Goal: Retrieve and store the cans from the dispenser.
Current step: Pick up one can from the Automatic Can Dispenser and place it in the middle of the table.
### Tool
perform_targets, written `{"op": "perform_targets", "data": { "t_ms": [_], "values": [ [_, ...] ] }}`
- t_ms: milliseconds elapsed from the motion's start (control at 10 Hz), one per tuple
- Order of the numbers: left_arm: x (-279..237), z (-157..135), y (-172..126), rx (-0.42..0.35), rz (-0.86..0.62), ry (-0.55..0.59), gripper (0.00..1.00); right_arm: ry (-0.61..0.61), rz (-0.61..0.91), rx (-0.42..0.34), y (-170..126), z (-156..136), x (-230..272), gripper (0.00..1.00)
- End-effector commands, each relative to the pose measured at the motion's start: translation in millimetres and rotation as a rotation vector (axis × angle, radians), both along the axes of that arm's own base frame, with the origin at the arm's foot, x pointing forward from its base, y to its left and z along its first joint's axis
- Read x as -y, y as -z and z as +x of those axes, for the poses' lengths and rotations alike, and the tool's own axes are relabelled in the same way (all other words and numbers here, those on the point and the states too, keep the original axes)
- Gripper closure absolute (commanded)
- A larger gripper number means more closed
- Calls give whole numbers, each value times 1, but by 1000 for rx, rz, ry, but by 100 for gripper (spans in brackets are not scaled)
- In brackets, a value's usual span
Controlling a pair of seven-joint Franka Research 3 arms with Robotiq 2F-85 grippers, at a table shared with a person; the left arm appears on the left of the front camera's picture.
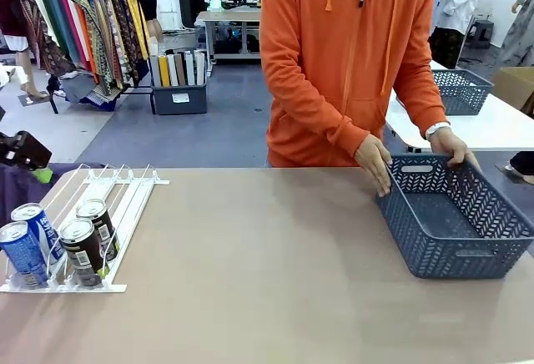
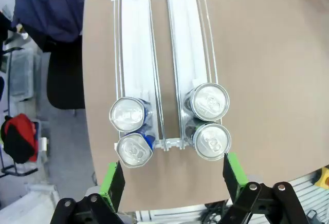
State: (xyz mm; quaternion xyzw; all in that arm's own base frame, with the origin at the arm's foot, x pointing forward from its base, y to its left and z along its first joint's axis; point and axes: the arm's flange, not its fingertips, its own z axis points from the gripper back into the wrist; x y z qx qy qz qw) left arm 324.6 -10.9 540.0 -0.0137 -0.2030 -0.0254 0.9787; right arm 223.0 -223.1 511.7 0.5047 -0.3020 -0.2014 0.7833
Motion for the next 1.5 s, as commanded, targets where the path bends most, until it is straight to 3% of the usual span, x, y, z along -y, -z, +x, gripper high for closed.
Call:
{"op": "perform_targets", "data": {
  "t_ms": [0,100,200,500,900,1200,1400],
  "values": [
    [0,-3,-2,7,3,-36,0,-4,8,40,-1,1,1,0],
    [0,0,0,0,0,0,0,-4,8,40,-1,1,1,0],
    [2,9,5,-103,-95,26,0,-4,8,40,-1,1,1,0],
    [21,-12,20,-283,-123,107,0,-4,8,40,-1,1,1,0],
    [37,-11,67,-295,-119,104,0,-4,8,40,-1,1,1,0],
    [47,1,92,-234,-69,69,0,-4,8,40,-1,1,1,0],
    [49,9,105,-271,-60,69,0,-4,8,40,-1,1,1,0]
  ]
}}
